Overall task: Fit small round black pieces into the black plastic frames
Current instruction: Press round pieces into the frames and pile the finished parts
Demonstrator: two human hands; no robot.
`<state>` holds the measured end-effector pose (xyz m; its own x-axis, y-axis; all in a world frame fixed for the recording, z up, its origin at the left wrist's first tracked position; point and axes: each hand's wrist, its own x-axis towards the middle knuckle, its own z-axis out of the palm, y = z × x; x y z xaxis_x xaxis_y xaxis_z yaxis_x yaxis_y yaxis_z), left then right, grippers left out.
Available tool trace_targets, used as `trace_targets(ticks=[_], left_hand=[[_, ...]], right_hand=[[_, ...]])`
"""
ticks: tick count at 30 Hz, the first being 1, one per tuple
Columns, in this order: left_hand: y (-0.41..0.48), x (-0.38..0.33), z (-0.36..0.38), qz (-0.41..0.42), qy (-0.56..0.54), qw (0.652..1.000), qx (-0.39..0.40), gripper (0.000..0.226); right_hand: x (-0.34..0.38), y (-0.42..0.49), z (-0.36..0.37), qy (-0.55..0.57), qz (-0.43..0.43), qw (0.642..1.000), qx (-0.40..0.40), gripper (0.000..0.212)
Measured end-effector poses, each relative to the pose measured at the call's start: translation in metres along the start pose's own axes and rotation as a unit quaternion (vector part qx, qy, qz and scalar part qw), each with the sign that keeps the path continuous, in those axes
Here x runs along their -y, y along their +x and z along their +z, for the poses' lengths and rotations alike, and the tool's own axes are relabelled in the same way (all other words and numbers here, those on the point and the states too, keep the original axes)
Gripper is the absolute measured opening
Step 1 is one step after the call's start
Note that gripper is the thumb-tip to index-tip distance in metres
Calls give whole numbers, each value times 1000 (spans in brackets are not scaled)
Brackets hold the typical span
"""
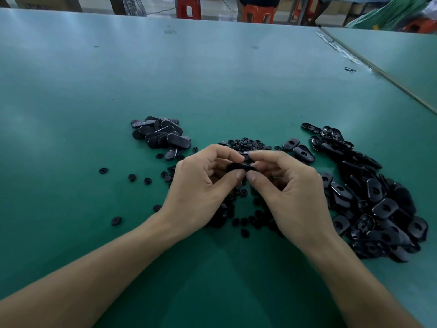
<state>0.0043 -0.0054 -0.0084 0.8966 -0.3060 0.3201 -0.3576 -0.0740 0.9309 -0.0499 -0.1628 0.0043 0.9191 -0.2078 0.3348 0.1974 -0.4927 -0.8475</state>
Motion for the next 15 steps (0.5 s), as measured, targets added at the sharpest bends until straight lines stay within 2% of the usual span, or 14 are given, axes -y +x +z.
trace_targets(ticks=[6,15], left_hand=[[-1,1,0,-15,-29,999,6,20],[1,2,-1,-13,-40,999,13,29]], right_hand=[[-3,4,-4,46,21,998,26,19],[-2,4,-4,16,39,998,51,10]])
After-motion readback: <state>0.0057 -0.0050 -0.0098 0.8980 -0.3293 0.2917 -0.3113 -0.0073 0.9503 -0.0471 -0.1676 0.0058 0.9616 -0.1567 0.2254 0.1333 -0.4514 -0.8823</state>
